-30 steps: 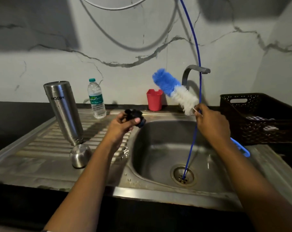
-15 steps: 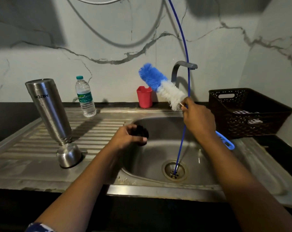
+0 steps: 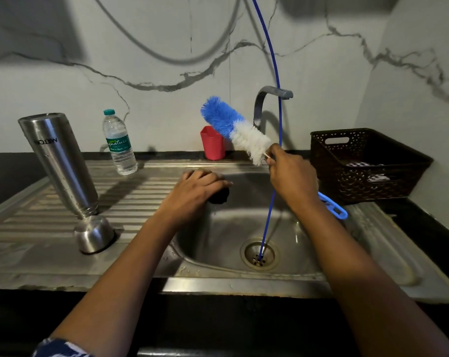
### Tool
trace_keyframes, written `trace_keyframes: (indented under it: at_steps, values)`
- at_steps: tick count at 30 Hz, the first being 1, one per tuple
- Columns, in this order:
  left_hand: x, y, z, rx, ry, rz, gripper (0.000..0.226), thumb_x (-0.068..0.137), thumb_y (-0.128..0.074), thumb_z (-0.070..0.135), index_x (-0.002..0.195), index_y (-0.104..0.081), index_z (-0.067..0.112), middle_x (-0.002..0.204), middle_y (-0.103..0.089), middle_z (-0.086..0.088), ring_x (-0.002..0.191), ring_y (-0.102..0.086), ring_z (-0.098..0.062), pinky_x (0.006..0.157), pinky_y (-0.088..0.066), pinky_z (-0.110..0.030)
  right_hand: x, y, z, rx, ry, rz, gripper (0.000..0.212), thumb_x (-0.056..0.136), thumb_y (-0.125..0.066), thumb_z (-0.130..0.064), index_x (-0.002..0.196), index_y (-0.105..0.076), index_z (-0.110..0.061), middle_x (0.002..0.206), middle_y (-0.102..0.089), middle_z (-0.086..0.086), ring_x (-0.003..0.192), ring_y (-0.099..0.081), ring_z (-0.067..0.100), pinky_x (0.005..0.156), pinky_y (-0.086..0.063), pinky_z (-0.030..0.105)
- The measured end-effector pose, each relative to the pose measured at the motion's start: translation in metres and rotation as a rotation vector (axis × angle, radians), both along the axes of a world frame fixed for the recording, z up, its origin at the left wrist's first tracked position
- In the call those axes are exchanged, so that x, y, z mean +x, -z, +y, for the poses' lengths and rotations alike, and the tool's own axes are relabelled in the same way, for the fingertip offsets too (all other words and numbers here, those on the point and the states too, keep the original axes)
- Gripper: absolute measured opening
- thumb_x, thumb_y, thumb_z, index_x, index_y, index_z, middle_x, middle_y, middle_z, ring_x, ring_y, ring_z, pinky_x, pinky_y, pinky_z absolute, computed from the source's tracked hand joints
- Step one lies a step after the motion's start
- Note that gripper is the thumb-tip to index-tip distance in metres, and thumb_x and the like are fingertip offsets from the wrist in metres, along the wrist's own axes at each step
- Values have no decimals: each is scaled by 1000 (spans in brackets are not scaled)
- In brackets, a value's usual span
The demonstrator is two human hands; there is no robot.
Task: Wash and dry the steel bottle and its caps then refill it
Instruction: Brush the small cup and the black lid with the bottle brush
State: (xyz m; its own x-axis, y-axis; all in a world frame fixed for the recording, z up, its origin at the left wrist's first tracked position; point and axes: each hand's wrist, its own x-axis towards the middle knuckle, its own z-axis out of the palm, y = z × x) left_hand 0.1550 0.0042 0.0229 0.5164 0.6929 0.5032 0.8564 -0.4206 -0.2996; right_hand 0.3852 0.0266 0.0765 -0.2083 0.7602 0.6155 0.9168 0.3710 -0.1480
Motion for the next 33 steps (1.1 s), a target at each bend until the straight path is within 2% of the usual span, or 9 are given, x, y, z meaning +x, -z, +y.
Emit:
trace_keyframes:
  at_steps: [4, 10, 13, 15, 18, 23, 26, 29, 33]
  values:
    - [-2, 4, -5, -4, 38, 11, 54, 68, -76, 17, 119, -61, 26, 119, -64, 1, 103, -59, -27, 82, -44, -43, 1, -1, 2, 4, 13, 16, 24, 99, -41, -19, 121, -48, -14, 92, -66, 15, 79, -61, 35, 59, -33, 32]
    - [-26, -3, -9, 82, -146, -170, 64, 61, -82, 21, 120, -59, 28, 115, -65, 4, 105, -57, -29, 85, -41, -44, 2, -2, 1, -2, 7, 28, 23, 99, -41, -19, 119, -49, -13, 92, -66, 15, 76, -59, 34, 59, -32, 32]
    - [-33, -4, -18, 37, -270, -617, 59, 60, -82, 33, 114, -60, 26, 106, -67, 2, 101, -58, -27, 84, -41, -40, 1, -3, -2, -7, 7, 27, 25, 99, -41, -19, 122, -48, -13, 90, -66, 12, 65, -44, 26, 58, -30, 30]
    - [-39, -7, -20, 6, -337, -945, 61, 56, -79, 40, 112, -59, 23, 104, -67, 0, 99, -61, -24, 87, -47, -40, 0, -2, -3, -18, -8, 37, 26, 99, -42, -19, 124, -47, -14, 90, -66, 12, 65, -44, 24, 58, -31, 30]
    - [-52, -8, -23, -89, -518, -1159, 63, 58, -79, 43, 111, -53, 21, 109, -65, -4, 103, -61, -26, 95, -45, -45, -1, 0, -3, -29, -11, 42, 27, 99, -43, -19, 125, -47, -15, 88, -65, 12, 65, -45, 24, 58, -31, 29]
    - [-80, 4, -24, -304, -783, -1134, 68, 60, -81, 54, 114, -55, 21, 116, -64, -6, 110, -57, -30, 97, -43, -48, -3, 3, 1, -31, -4, 49, 27, 97, -44, -20, 123, -49, -16, 79, -61, 11, 67, -52, 30, 58, -32, 31]
    - [-91, 4, -26, -325, -909, -1057, 75, 57, -79, 63, 119, -60, 26, 124, -61, -9, 120, -50, -34, 99, -41, -51, -4, 5, 3, -36, -9, 45, 27, 97, -44, -21, 123, -49, -16, 81, -63, 12, 68, -55, 30, 58, -32, 30]
    - [-95, 0, -29, -295, -984, -1004, 68, 64, -80, 56, 121, -62, 24, 126, -60, -11, 122, -46, -35, 100, -39, -46, -5, 6, 3, -37, 3, 29, 29, 97, -44, -21, 126, -48, -15, 76, -59, 9, 62, -44, 25, 57, -32, 29]
    - [-90, -1, -29, -303, -1065, -908, 67, 70, -78, 50, 125, -59, 18, 128, -57, -14, 123, -45, -35, 98, -37, -42, -6, 6, 2, -51, -4, 13, 31, 98, -43, -21, 128, -47, -15, 71, -47, 2, 60, -44, 22, 56, -33, 29]
